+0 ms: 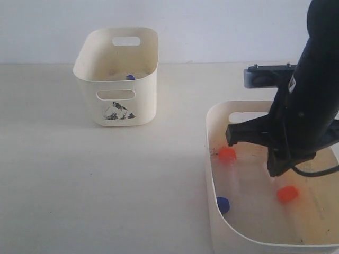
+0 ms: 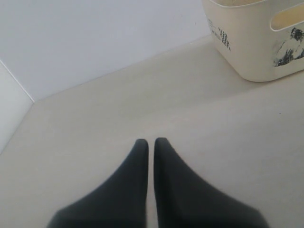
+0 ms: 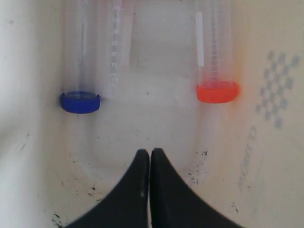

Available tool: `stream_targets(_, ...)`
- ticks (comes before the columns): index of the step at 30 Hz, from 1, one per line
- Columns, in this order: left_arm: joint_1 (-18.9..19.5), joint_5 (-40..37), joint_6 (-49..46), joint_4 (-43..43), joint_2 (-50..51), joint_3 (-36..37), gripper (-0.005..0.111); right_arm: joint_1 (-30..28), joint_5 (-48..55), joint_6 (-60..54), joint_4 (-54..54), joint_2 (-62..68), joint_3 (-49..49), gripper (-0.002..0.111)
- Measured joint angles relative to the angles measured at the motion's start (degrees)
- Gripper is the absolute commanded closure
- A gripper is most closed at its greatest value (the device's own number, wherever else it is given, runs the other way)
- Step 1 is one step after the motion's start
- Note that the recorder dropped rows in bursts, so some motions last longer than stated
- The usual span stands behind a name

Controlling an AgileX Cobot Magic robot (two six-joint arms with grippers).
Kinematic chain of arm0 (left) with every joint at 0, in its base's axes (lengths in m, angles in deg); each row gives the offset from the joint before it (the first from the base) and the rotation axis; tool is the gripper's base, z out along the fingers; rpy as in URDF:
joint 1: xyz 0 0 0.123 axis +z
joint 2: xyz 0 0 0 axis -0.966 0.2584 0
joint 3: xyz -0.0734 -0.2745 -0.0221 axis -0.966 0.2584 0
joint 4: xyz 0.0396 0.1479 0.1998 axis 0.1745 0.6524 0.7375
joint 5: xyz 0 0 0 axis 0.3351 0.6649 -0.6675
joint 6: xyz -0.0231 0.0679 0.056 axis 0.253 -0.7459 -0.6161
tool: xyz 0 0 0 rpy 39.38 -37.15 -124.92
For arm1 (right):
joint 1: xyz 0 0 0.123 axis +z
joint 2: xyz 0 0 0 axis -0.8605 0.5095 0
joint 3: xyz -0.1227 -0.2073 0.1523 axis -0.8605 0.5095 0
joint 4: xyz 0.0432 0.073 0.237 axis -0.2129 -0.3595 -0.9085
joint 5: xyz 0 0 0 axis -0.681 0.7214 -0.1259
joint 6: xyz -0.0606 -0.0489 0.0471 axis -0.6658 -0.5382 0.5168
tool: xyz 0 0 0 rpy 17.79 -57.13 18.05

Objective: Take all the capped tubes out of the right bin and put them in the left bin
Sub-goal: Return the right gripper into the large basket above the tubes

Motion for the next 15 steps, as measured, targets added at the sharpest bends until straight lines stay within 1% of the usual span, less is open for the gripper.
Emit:
stream_targets(6, 0.00, 0.00, 0.00, 0.00, 0.00, 0.00, 0.102, 0.00, -7.22, 0.00, -4.31, 0.00, 3.70, 0.109)
stream_targets(15, 0.00, 0.00, 0.00, 0.00, 0.00, 0.00, 0.102, 0.00, -9.21, 0.00, -4.77, 0.04, 4.30, 0.109)
